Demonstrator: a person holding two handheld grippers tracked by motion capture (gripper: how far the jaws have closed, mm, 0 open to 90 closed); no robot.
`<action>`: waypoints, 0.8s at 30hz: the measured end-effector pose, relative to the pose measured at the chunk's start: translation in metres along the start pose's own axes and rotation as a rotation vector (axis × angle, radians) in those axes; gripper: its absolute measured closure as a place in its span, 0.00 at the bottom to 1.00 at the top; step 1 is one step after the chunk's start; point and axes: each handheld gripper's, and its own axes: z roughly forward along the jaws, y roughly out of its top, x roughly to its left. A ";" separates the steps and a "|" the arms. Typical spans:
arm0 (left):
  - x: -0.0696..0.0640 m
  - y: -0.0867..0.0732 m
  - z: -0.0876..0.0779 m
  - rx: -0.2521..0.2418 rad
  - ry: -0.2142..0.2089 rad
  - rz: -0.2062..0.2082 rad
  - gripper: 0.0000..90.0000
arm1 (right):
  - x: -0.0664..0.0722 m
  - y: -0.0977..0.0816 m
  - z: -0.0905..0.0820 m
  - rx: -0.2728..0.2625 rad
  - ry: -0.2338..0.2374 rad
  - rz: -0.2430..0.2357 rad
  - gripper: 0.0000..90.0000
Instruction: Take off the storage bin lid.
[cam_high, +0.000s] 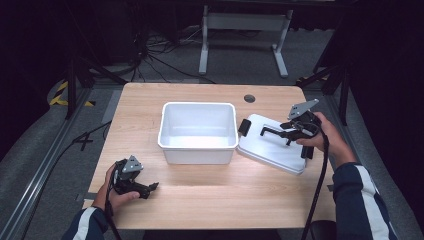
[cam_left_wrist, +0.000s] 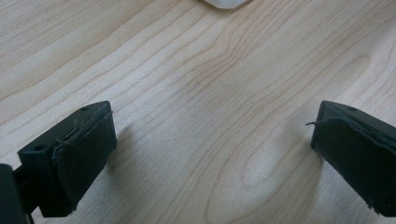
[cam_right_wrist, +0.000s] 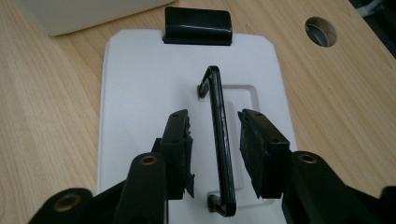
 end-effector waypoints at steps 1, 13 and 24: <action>0.000 0.000 0.000 0.000 -0.001 -0.001 0.01 | 0.000 -0.001 -0.001 0.000 -0.011 0.003 0.69; 0.000 0.000 0.000 0.003 -0.003 0.004 0.01 | 0.016 -0.009 -0.017 -0.026 -0.050 0.060 0.62; 0.000 0.000 0.000 0.003 -0.002 0.005 0.01 | 0.037 -0.022 -0.032 -0.047 -0.082 0.066 0.55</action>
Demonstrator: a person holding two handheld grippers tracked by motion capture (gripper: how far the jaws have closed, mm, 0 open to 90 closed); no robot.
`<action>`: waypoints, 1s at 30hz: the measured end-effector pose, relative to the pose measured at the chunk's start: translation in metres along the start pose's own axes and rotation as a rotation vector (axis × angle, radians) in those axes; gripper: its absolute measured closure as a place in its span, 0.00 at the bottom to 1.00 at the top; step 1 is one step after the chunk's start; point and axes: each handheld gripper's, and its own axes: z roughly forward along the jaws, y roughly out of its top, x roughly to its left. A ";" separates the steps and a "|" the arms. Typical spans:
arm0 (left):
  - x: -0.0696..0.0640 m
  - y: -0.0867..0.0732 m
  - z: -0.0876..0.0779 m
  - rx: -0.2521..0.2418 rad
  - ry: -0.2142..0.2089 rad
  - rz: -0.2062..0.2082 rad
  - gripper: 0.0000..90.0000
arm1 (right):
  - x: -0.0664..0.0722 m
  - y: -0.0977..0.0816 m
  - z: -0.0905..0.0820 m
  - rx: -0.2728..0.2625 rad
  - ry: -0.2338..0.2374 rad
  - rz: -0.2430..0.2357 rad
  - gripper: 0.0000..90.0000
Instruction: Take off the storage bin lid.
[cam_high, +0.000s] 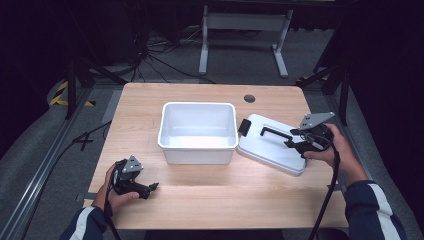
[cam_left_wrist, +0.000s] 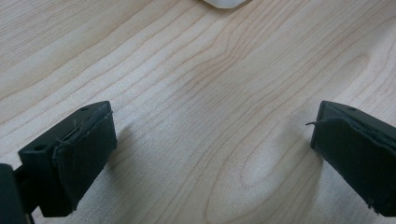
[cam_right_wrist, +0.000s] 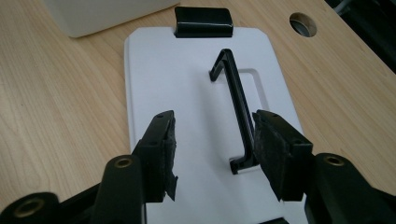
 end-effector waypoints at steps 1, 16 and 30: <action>0.000 0.000 0.000 0.000 -0.001 -0.001 0.01 | 0.002 -0.002 -0.002 -0.003 -0.001 -0.001 0.55; 0.000 0.000 0.000 0.000 -0.001 -0.001 0.01 | 0.017 -0.044 -0.020 -0.048 -0.032 0.043 0.46; 0.000 0.000 0.000 -0.001 0.003 0.003 0.01 | 0.036 -0.082 -0.022 -0.075 -0.044 0.086 0.41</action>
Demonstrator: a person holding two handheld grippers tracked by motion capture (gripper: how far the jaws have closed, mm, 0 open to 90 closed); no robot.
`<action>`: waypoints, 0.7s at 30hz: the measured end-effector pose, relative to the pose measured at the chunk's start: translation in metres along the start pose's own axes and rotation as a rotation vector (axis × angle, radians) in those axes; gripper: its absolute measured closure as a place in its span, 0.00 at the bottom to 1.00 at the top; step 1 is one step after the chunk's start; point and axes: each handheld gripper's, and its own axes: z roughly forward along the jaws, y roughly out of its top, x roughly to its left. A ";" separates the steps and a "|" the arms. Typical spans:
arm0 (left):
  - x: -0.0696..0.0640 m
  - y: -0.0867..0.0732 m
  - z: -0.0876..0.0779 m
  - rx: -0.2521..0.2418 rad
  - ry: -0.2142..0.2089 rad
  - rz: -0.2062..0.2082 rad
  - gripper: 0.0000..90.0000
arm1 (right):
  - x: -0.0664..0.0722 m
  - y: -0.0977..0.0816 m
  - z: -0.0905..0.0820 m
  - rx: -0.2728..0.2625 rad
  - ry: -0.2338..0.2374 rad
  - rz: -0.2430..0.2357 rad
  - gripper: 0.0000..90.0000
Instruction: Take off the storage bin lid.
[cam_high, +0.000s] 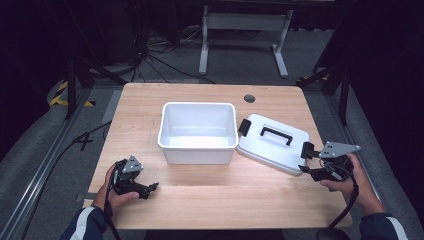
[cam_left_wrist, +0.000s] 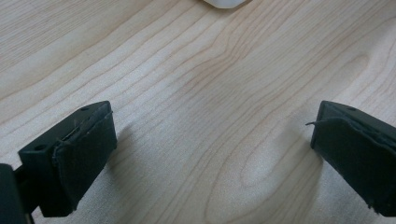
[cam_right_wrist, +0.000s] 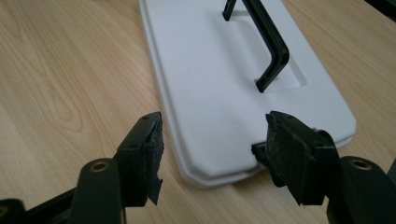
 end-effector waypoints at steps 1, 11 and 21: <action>0.000 0.000 0.000 0.001 -0.004 -0.005 0.01 | 0.002 -0.004 0.000 -0.004 0.000 0.007 0.41; 0.000 0.000 0.000 0.002 -0.004 -0.004 0.01 | 0.008 -0.032 0.010 0.011 0.003 0.051 0.37; 0.000 0.000 0.000 0.001 -0.004 -0.005 0.01 | 0.012 -0.059 0.022 0.007 0.026 0.121 0.36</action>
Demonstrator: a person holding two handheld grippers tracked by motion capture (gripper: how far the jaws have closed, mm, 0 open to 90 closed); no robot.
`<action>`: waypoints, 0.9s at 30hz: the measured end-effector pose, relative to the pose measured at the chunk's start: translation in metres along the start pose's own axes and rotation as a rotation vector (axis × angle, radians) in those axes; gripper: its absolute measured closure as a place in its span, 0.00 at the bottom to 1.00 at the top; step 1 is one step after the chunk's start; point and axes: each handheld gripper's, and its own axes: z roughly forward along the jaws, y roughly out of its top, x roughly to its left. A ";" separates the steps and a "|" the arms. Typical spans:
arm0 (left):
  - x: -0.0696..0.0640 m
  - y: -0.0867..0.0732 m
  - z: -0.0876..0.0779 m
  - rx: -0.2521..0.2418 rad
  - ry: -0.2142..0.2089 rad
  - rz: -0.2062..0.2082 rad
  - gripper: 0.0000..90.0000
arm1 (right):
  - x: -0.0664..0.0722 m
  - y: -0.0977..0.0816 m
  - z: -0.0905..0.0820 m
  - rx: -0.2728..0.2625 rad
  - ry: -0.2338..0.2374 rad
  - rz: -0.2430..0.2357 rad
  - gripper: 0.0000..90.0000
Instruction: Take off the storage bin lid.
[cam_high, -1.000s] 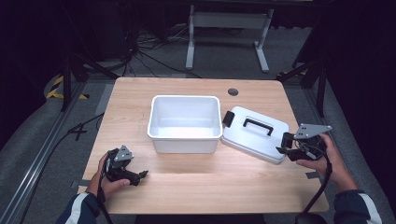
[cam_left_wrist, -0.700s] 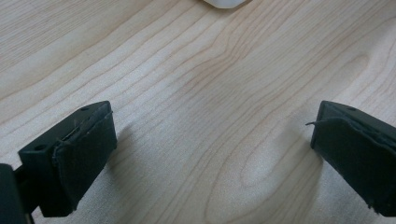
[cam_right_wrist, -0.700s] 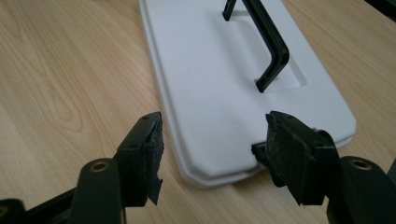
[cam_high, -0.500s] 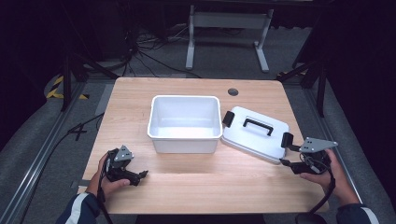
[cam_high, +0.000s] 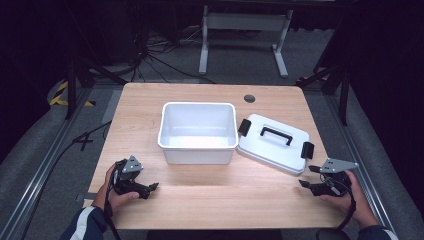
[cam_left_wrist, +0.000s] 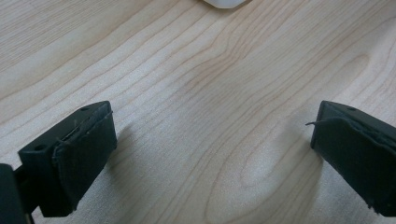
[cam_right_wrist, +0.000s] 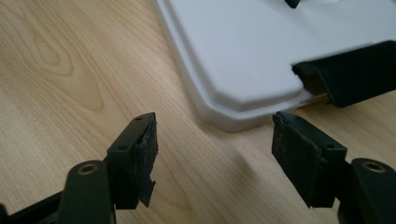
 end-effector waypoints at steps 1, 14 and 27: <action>0.000 0.000 0.000 0.000 0.000 0.000 0.01 | 0.000 -0.002 0.001 -0.001 0.003 0.006 0.35; 0.000 0.000 0.000 -0.003 0.001 -0.001 0.01 | 0.003 -0.021 0.008 -0.071 0.018 0.103 0.32; 0.000 0.000 0.000 -0.003 -0.001 -0.001 0.01 | 0.003 -0.020 0.009 -0.066 0.006 0.113 0.29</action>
